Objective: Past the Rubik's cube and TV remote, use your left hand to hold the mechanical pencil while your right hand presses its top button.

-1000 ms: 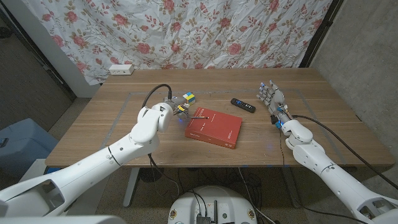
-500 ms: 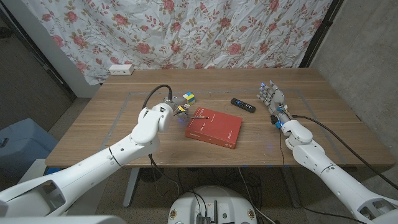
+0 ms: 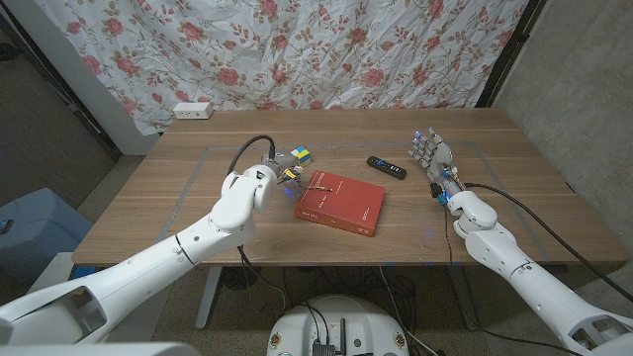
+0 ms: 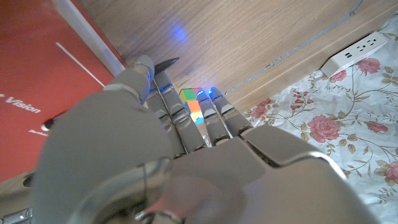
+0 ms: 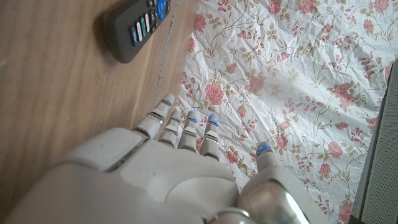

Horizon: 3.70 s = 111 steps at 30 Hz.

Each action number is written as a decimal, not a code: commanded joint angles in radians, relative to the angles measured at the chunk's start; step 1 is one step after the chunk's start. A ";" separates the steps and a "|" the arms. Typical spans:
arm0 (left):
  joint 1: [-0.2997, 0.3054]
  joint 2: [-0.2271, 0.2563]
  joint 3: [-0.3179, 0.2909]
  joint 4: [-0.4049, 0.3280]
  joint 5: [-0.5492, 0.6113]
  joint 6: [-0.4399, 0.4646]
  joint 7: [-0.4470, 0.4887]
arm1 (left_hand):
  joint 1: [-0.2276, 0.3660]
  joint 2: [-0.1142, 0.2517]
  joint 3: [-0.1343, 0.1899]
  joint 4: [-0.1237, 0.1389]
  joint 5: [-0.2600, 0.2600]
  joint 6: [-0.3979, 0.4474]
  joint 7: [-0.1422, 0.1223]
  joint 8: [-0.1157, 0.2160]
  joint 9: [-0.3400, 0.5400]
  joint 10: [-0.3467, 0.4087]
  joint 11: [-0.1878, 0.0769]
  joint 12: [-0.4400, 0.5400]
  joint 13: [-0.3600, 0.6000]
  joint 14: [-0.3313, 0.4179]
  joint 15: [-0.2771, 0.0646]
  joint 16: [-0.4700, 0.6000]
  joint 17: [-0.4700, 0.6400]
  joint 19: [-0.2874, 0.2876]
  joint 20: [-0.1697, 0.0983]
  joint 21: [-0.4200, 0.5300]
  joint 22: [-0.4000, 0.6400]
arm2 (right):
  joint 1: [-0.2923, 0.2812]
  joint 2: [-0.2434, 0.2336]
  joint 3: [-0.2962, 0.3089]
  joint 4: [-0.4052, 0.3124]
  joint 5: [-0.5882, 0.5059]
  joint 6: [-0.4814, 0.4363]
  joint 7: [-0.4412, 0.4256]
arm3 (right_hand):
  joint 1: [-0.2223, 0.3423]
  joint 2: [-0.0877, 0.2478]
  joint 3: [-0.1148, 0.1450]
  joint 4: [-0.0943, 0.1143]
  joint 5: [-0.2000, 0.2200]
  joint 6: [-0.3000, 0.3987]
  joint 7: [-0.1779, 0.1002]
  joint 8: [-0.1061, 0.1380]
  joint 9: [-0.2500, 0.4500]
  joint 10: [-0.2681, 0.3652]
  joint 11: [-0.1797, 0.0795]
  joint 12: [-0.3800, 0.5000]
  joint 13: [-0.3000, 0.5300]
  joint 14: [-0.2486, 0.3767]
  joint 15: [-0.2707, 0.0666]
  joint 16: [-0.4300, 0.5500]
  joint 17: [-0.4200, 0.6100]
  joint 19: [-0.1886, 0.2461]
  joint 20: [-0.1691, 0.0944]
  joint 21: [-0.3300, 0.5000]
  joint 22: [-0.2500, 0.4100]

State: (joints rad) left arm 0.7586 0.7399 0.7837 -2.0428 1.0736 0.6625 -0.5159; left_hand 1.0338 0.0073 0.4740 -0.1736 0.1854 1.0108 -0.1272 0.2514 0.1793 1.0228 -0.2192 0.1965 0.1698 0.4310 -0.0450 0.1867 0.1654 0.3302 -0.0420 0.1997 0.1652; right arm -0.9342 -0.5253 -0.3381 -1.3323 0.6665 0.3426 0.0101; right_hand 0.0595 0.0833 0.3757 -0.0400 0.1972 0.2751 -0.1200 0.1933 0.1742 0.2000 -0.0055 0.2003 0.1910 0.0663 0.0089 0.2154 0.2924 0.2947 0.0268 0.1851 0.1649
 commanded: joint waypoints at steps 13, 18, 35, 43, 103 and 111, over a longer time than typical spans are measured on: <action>0.004 -0.013 0.009 0.007 0.049 0.016 0.013 | 0.031 0.017 -0.014 -0.002 0.002 0.084 0.004 0.015 0.007 0.079 -0.002 0.013 0.009 0.038 -0.175 -0.002 0.002 0.033 -0.065 0.001 0.003 | -0.007 -0.006 0.003 -0.011 -0.001 -0.002 -0.004 | -0.002 0.034 0.002 -0.005 0.001 0.010 -0.003 0.001 0.003 0.013 0.001 0.001 0.002 0.006 -0.003 0.009 0.000 0.005 0.005 0.005 0.003; 0.007 -0.013 0.009 0.005 0.073 0.018 0.015 | 0.036 0.019 -0.018 -0.002 0.001 0.099 0.003 0.015 0.005 0.096 -0.003 0.015 0.010 0.046 -0.175 -0.002 0.003 0.039 -0.065 0.001 0.003 | -0.009 -0.009 0.003 -0.013 -0.002 -0.004 -0.005 | -0.002 0.034 0.001 -0.004 0.001 0.010 -0.003 0.000 0.003 0.013 0.000 0.001 0.002 0.006 -0.002 0.010 0.000 0.005 0.005 0.004 0.003; 0.019 -0.046 -0.011 0.001 0.117 0.047 0.013 | 0.044 0.021 -0.035 -0.001 0.000 0.125 -0.001 0.013 0.007 0.138 -0.003 0.018 0.013 0.068 -0.178 -0.002 0.003 0.062 -0.061 0.003 0.004 | -0.001 -0.023 0.005 -0.018 -0.009 -0.004 0.005 | -0.005 0.034 0.000 -0.003 0.001 0.012 -0.001 -0.001 0.003 0.013 0.001 0.000 0.002 0.006 -0.001 0.010 -0.001 0.004 0.007 0.004 0.003; 0.024 -0.057 -0.031 -0.002 0.092 0.046 0.036 | 0.047 0.020 -0.039 -0.002 0.000 0.130 0.003 0.010 0.005 0.146 -0.004 0.018 0.014 0.074 -0.178 -0.002 0.004 0.065 -0.062 0.003 0.005 | 0.005 -0.028 0.004 -0.020 -0.014 -0.003 0.011 | -0.005 0.034 -0.001 -0.004 0.001 0.012 0.001 -0.002 0.003 0.014 0.001 0.000 0.002 0.005 -0.001 0.010 -0.002 0.003 0.008 0.003 0.003; 0.067 -0.187 -0.082 -0.073 -0.312 0.256 0.483 | 0.057 0.020 -0.070 0.001 -0.001 0.142 0.005 -0.014 0.003 0.174 -0.005 0.009 0.016 0.092 -0.174 -0.006 0.003 0.072 -0.054 0.000 0.007 | -0.051 -0.107 -0.026 -0.171 -0.291 0.153 -0.058 | 0.021 0.041 0.011 -0.027 0.001 -0.059 -0.048 -0.024 0.003 0.036 0.034 0.005 0.004 0.040 0.007 0.022 -0.016 0.026 0.001 0.008 0.003; 0.043 -0.197 -0.073 -0.066 -0.419 0.260 0.557 | 0.058 0.020 -0.072 0.001 0.000 0.142 0.005 -0.016 0.003 0.175 -0.005 0.008 0.017 0.094 -0.174 -0.005 0.003 0.072 -0.053 0.000 0.007 | -0.017 -0.084 -0.048 -0.104 -0.346 0.241 -0.041 | 0.022 0.043 0.012 -0.029 0.000 -0.087 -0.074 -0.024 0.003 0.046 0.039 0.008 0.006 0.068 0.013 0.034 -0.015 0.041 0.006 0.012 0.003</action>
State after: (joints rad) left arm 0.8232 0.5655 0.7041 -2.1196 0.7871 0.9103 -0.0651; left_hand 1.0902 0.0156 0.4056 -0.1703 0.1816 1.1453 -0.1196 0.2359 0.1789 1.1773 -0.2073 0.2033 0.1846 0.5183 -0.0463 0.1812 0.1651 0.3972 -0.0446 0.1993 0.1702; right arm -0.9776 -0.6306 -0.3673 -1.4906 0.3894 0.4970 -0.0321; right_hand 0.0740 0.0978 0.3823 -0.0637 0.1972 0.1957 -0.1913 0.1693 0.1742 0.2375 0.0287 0.2003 0.1933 0.1238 0.0197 0.2432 0.2737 0.3252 0.0321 0.1929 0.1649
